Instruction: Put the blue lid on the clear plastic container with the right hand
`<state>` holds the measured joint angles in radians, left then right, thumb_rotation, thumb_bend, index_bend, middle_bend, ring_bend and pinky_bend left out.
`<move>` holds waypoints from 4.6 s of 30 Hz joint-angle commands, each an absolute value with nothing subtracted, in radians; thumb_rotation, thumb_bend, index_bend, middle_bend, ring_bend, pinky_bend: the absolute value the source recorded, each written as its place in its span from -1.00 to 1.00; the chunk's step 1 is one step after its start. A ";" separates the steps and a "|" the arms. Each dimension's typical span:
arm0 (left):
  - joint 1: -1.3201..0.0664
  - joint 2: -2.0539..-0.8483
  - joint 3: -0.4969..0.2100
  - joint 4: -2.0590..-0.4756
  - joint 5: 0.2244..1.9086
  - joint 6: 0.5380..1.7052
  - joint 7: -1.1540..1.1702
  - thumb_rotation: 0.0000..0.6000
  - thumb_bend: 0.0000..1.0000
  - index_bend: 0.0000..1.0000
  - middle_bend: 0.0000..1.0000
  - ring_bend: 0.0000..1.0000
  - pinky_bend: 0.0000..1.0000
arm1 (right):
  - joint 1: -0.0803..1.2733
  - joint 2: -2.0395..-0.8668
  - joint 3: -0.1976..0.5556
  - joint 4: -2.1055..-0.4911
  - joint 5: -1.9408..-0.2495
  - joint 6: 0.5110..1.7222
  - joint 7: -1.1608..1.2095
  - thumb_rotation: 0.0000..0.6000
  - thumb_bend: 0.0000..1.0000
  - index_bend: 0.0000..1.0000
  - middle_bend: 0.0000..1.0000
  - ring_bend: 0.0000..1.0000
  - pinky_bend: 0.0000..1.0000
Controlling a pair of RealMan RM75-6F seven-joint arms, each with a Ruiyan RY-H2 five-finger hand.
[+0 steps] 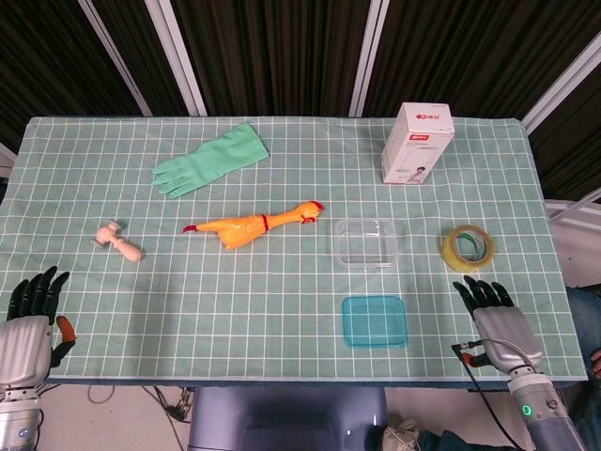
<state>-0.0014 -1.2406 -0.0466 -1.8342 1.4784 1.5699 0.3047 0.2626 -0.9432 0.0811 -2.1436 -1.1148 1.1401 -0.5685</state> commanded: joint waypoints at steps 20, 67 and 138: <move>-0.009 -1.237 -0.054 -1.838 1.439 1.551 0.300 1.00 0.59 -0.81 -1.00 -1.00 -1.00 | 0.563 -1.424 0.114 -2.052 -0.705 1.280 -1.008 1.00 -0.76 -1.00 -0.98 -1.00 -1.00; -0.015 -1.237 -0.053 -1.834 1.423 1.550 0.302 1.00 0.59 -0.81 -1.00 -1.00 -1.00 | 0.638 -1.589 0.075 -1.974 -0.624 1.369 -0.983 1.00 -0.76 -1.00 -0.71 -1.00 -1.00; -0.018 -1.237 -0.054 -1.836 1.410 1.553 0.310 1.00 0.59 -0.81 -1.00 -1.00 -1.00 | 0.677 -1.596 0.061 -1.940 -0.567 1.346 -0.964 1.00 -0.77 -1.00 -0.60 -1.00 -1.00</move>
